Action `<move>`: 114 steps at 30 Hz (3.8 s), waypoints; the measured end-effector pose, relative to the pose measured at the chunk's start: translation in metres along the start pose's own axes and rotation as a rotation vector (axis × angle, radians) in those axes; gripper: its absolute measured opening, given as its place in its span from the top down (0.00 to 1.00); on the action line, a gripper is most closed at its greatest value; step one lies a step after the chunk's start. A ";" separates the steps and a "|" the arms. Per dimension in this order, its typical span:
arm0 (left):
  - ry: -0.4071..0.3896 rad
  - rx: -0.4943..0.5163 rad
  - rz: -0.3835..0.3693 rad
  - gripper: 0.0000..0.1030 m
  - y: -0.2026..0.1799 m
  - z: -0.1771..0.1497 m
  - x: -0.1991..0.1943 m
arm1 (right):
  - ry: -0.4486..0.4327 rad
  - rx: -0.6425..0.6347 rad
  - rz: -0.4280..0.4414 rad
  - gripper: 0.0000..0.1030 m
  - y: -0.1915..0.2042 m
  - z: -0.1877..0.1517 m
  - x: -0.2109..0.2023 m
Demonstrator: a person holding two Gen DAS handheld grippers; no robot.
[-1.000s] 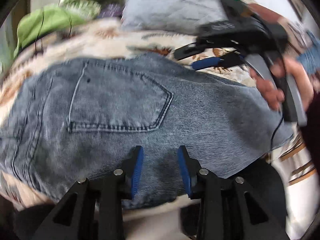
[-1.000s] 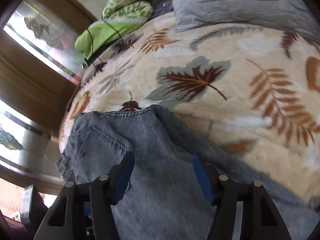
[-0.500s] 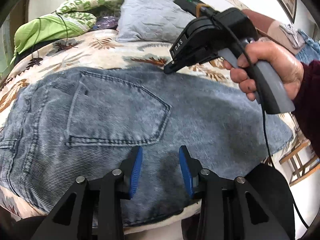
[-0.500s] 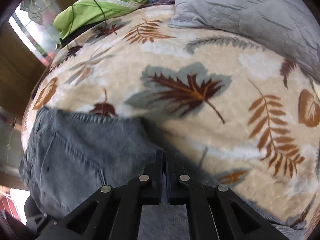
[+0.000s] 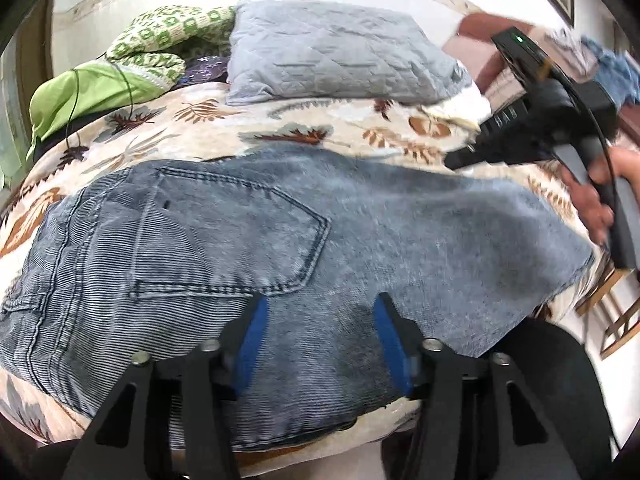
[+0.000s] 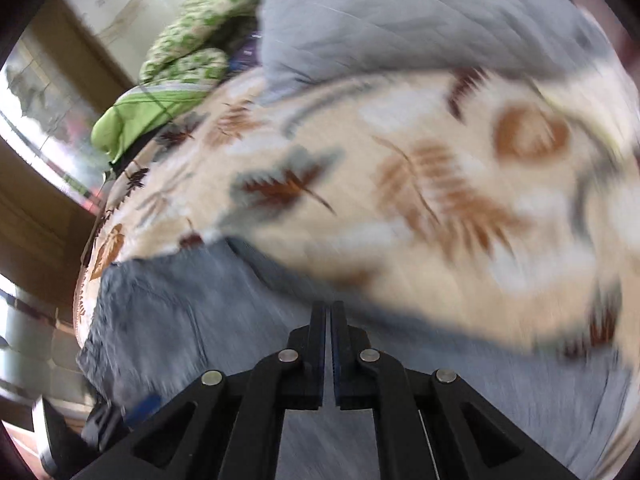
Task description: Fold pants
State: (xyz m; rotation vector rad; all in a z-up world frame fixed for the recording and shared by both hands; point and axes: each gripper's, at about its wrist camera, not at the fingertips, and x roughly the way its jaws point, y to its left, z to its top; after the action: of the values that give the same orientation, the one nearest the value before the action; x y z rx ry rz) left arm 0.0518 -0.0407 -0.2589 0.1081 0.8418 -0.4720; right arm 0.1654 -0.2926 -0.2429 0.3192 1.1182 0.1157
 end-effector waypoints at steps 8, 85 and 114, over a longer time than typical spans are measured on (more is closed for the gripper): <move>0.027 0.112 0.077 0.22 -0.019 -0.011 0.013 | -0.043 0.099 -0.060 0.96 -0.022 -0.011 0.032; 0.112 -0.295 0.466 0.13 0.086 0.035 -0.018 | -0.172 0.172 -0.148 0.32 -0.100 -0.139 -0.057; -0.099 -0.269 0.497 0.00 0.091 0.041 -0.077 | -0.011 0.054 -0.352 0.08 -0.070 -0.118 -0.027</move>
State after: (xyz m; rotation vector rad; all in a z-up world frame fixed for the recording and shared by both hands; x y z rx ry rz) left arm 0.0765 0.0564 -0.1825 0.0421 0.7414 0.1031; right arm 0.0430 -0.3427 -0.2877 0.1669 1.1515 -0.2272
